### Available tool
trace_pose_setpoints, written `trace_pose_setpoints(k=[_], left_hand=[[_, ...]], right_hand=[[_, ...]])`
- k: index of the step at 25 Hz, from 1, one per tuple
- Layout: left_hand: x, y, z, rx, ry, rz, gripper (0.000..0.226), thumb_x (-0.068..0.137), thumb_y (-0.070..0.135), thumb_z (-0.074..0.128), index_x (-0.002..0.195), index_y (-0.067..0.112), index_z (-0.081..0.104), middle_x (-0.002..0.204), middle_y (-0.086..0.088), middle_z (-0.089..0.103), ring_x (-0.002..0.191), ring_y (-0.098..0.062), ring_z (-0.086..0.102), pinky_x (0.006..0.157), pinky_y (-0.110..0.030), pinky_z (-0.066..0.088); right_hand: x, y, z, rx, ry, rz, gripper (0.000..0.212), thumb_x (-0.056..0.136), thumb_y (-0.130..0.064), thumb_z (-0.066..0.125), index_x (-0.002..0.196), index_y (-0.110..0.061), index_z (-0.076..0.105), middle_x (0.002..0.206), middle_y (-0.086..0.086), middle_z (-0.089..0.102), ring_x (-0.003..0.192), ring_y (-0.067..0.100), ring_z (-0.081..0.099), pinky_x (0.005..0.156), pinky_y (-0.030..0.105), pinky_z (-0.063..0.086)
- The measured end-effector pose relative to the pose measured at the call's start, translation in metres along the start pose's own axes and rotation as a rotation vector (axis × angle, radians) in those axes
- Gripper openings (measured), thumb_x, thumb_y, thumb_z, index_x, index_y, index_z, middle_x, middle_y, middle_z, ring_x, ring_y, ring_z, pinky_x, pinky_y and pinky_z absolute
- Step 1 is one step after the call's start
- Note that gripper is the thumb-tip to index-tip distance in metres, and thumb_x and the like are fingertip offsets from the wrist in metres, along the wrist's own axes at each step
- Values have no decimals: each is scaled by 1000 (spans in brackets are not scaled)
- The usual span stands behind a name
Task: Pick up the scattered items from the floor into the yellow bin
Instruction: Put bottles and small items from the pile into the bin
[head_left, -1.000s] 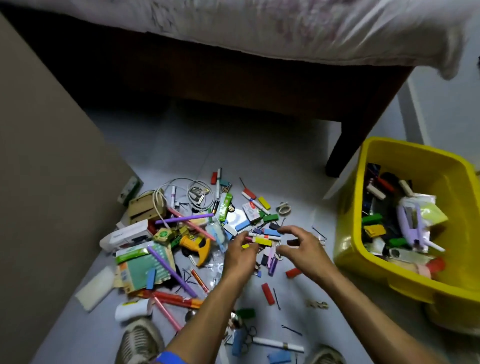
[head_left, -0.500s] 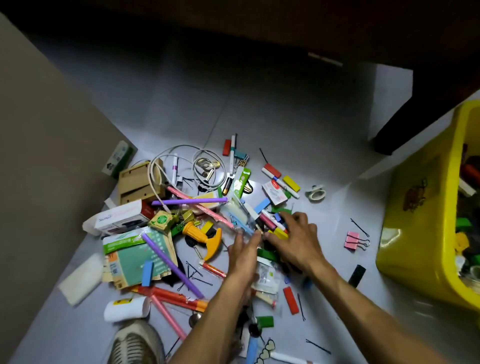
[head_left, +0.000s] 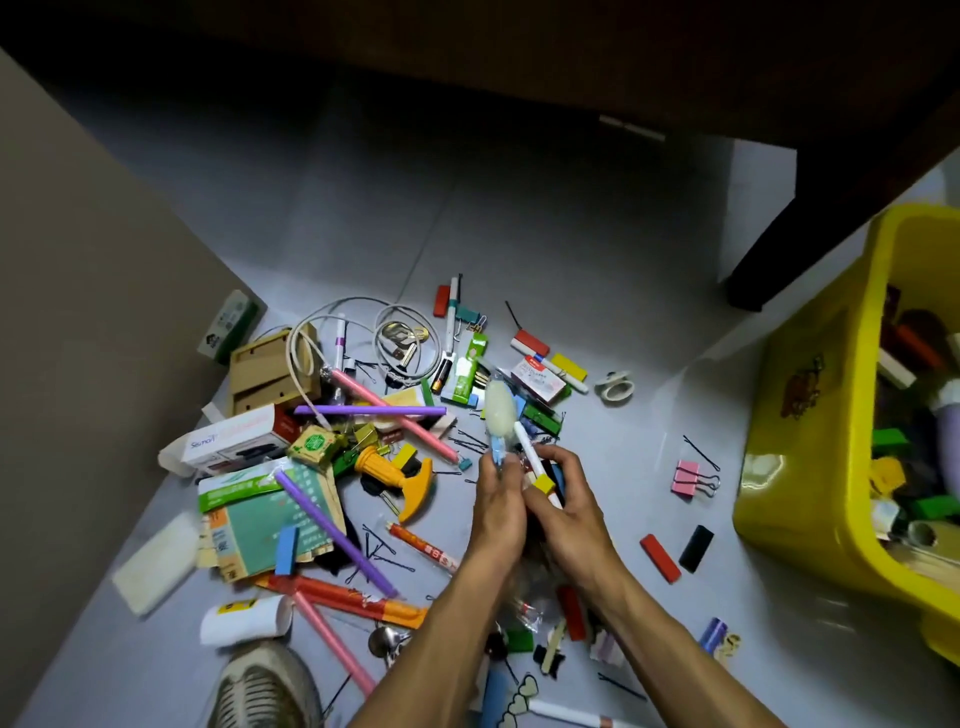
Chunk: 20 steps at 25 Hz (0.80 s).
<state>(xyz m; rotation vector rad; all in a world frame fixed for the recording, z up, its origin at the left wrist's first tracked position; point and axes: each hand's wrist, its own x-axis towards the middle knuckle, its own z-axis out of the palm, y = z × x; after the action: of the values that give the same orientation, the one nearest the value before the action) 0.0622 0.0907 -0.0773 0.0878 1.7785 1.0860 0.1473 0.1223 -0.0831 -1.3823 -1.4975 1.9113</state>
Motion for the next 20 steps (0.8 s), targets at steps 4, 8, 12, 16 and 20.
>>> trace_pose_setpoints(k=[4,8,12,16,20], left_hand=[[-38,23,6,-9,-29,112,34,103,42,35,135,37,43,123,8,54,113,-15,55,101,-38,45],[-93,62,26,0,-72,235,17,101,45,36,102,59,45,108,18,56,103,-4,56,97,-38,47],[-153,110,75,16,-210,395,25,100,46,36,90,66,49,101,11,62,95,-9,63,80,-31,53],[-200,152,155,61,-398,530,25,95,48,37,115,40,51,115,-6,60,105,-23,61,90,-46,53],[-200,154,224,113,-469,478,32,101,36,38,125,25,55,120,-8,61,107,-22,60,95,-43,51]], right_hand=[[-31,-34,-10,87,25,-99,29,94,-29,63,117,-43,53,109,-17,68,98,4,67,72,20,55],[-67,-79,-36,121,52,-219,30,93,-24,64,117,-40,54,111,-13,68,102,9,66,77,24,55],[-106,-133,-93,122,184,-398,29,91,-25,65,116,-38,56,109,-13,67,104,7,65,80,26,57],[-131,-174,-178,145,366,-523,34,85,-35,65,117,-38,56,110,-16,67,103,4,66,74,18,55],[-127,-164,-245,145,540,-467,26,89,-33,66,114,-38,60,111,-10,69,103,10,68,76,28,60]])
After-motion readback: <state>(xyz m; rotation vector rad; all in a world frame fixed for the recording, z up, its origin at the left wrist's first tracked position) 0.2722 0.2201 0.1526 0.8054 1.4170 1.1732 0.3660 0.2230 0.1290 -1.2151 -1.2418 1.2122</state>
